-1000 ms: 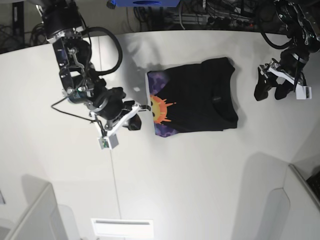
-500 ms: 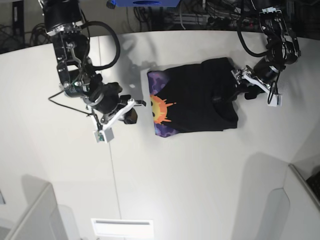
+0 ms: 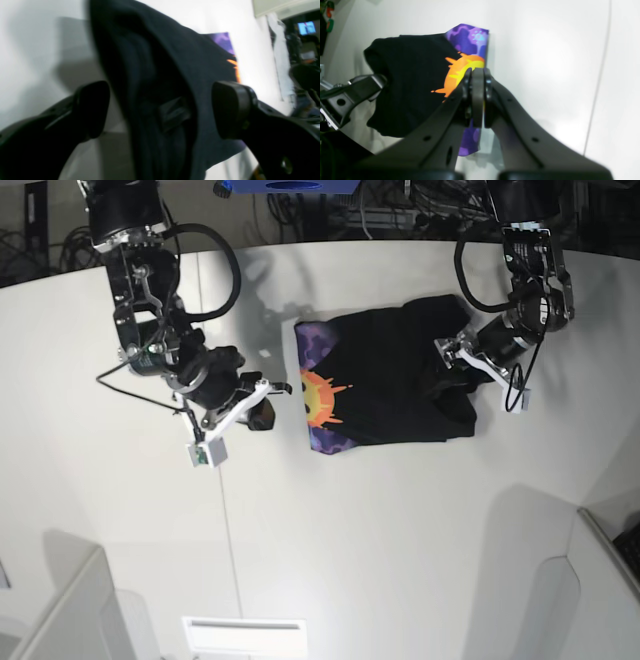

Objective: Fold the T-shirt properly
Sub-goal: 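Lower the left gripper onto the bundle's folded edge and grasp it, then drag the bundle with the left gripper, rotating it upright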

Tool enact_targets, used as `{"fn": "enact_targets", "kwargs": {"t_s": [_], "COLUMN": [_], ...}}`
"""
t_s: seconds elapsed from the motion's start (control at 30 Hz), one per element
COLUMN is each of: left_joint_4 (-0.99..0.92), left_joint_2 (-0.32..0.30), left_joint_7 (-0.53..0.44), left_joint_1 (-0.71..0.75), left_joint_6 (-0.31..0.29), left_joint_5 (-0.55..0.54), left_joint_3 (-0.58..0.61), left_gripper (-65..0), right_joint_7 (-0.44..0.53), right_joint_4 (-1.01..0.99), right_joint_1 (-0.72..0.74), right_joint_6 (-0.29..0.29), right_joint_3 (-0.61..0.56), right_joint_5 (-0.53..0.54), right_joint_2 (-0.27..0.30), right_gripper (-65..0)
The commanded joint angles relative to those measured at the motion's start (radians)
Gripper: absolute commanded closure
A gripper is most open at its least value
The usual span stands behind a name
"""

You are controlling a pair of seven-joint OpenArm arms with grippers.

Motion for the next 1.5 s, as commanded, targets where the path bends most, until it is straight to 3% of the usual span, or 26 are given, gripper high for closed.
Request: {"fn": "enact_targets", "kwargs": {"t_s": [0.0,0.33,0.4,0.5,0.77,0.93,1.27,1.47], "left_joint_4": [-0.004,-0.015,-0.015,-0.016,-0.015,-0.004,0.077,0.079], "left_joint_2": [-0.007,0.036,0.034,0.034,0.029,0.003,-0.084,-0.158], "left_joint_7": [0.016,0.016,0.016,0.016,0.024,0.028,0.062,0.064], "left_joint_1": [-0.003,-0.003,-0.003,-0.003,-0.003,0.006,-0.028,-0.085], "left_joint_6": [0.008,0.064,0.09,0.127,0.132,0.133,0.132,0.127], "left_joint_5": [0.012,0.014,0.014,0.014,0.014,0.035,0.356,0.386], "left_joint_3": [0.009,0.025,0.025,0.025,0.025,0.039,0.281,0.451], "left_gripper": [-62.2,-60.7,-53.6,-35.7,-0.7,0.0,0.0,0.0], "right_joint_7": [0.019,0.02,0.02,0.02,0.02,0.02,0.02,0.02], "right_joint_4": [0.02,0.02,0.02,0.02,0.02,0.02,0.02,0.032], "right_joint_1": [0.017,0.017,0.017,0.018,0.018,-0.023,-0.111,-0.149], "right_joint_6": [0.009,0.009,0.009,0.009,0.009,0.009,0.009,0.009], "right_joint_3": [0.007,0.008,0.008,0.008,0.01,0.091,0.236,0.285], "right_joint_5": [0.008,0.01,0.01,0.01,0.01,0.01,0.01,0.01], "right_joint_2": [0.003,0.005,0.005,0.005,0.011,0.003,0.005,0.003], "right_gripper": [0.0,0.0,0.0,0.0,0.0,0.0,0.0,0.0]}}
